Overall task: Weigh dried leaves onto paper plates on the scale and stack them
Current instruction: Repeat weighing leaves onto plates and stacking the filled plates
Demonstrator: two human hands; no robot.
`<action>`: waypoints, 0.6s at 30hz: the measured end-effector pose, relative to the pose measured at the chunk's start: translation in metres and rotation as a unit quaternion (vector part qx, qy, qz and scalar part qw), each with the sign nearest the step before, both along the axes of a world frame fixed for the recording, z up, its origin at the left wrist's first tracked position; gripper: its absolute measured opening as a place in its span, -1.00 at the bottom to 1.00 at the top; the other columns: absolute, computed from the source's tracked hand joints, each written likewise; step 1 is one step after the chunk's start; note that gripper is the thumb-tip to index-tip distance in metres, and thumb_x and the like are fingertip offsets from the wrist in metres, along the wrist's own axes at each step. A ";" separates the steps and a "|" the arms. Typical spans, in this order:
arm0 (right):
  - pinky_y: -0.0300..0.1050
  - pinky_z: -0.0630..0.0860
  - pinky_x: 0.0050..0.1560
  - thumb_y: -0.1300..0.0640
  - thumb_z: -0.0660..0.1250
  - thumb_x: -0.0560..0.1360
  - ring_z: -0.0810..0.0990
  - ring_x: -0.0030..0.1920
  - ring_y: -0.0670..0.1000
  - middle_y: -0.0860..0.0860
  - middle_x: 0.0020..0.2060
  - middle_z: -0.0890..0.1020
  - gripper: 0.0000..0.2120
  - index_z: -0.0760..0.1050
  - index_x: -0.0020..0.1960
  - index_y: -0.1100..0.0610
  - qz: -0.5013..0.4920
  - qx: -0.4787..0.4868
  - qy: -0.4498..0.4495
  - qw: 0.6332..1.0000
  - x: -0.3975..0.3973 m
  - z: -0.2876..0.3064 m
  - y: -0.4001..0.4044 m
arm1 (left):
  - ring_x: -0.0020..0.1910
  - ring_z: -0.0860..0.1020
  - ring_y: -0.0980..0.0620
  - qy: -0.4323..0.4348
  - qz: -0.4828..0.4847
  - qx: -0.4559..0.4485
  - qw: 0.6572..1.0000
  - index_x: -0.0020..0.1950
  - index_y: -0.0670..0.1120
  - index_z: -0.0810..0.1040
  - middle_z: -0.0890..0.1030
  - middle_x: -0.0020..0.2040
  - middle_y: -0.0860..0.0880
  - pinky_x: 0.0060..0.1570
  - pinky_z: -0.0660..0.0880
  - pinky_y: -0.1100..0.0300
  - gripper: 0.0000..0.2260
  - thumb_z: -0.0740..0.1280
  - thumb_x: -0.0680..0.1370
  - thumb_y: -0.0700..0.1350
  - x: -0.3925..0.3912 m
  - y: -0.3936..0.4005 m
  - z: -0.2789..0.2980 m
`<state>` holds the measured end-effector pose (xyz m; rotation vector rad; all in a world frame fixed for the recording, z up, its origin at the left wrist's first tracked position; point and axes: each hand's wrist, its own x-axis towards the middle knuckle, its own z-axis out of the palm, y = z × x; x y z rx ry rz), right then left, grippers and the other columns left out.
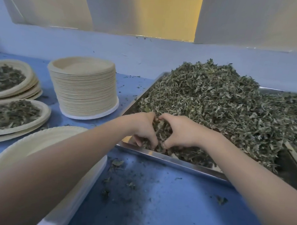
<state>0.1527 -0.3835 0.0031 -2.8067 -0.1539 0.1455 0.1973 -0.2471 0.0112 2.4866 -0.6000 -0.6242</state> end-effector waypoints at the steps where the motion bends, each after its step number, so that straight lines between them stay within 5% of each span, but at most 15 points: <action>1: -0.17 0.55 -0.30 0.09 0.51 0.30 0.62 -0.28 -0.04 -0.03 -0.07 0.52 -0.25 0.25 0.40 -0.03 -0.013 0.026 -0.018 0.999 -0.001 0.001 -0.001 | -0.39 0.54 -0.02 -0.014 0.016 -0.021 1.000 0.33 -0.13 0.29 0.45 -0.12 -0.08 -0.38 0.61 0.11 -0.37 0.47 0.32 -0.31 0.001 0.000 0.000; 3: -0.17 0.56 -0.45 0.16 0.50 0.33 0.61 -0.46 -0.06 -0.04 -0.20 0.50 -0.38 0.33 0.30 -0.06 -0.038 0.085 -0.037 0.995 -0.001 0.006 -0.004 | -0.39 0.56 -0.03 -0.049 0.033 -0.053 0.997 0.30 -0.09 0.34 0.45 -0.16 -0.05 -0.35 0.62 0.02 -0.41 0.46 0.33 -0.29 0.002 0.001 0.002; 6: -0.06 0.62 -0.41 0.24 0.50 0.34 0.66 -0.34 0.05 0.05 -0.04 0.49 -0.34 0.29 0.34 -0.01 -0.051 0.134 -0.027 0.989 0.000 0.012 -0.002 | -0.42 0.50 0.07 -0.127 0.010 -0.045 0.991 0.33 -0.02 0.35 0.46 -0.25 0.02 -0.51 0.53 0.26 -0.38 0.47 0.33 -0.24 0.000 -0.003 0.009; 11: -0.14 0.61 -0.43 0.33 0.47 0.36 0.62 -0.23 0.06 0.11 0.14 0.50 -0.35 0.36 0.38 0.07 -0.046 0.156 -0.060 0.985 0.001 0.013 0.006 | -0.37 0.44 0.10 -0.206 -0.018 0.031 0.978 0.34 -0.14 0.34 0.49 -0.10 -0.05 -0.49 0.38 0.25 -0.49 0.39 0.41 -0.23 -0.006 -0.009 0.018; 18: -0.35 0.43 -0.56 0.32 0.45 0.36 0.55 -0.49 -0.16 -0.03 -0.17 0.46 -0.44 0.41 0.30 0.03 -0.072 0.166 -0.121 0.976 -0.006 0.034 0.004 | -0.23 0.46 -0.01 -0.170 -0.006 -0.080 0.982 0.41 -0.12 0.26 0.52 0.06 -0.14 -0.43 0.35 0.23 -0.47 0.31 0.46 -0.29 -0.009 -0.007 0.030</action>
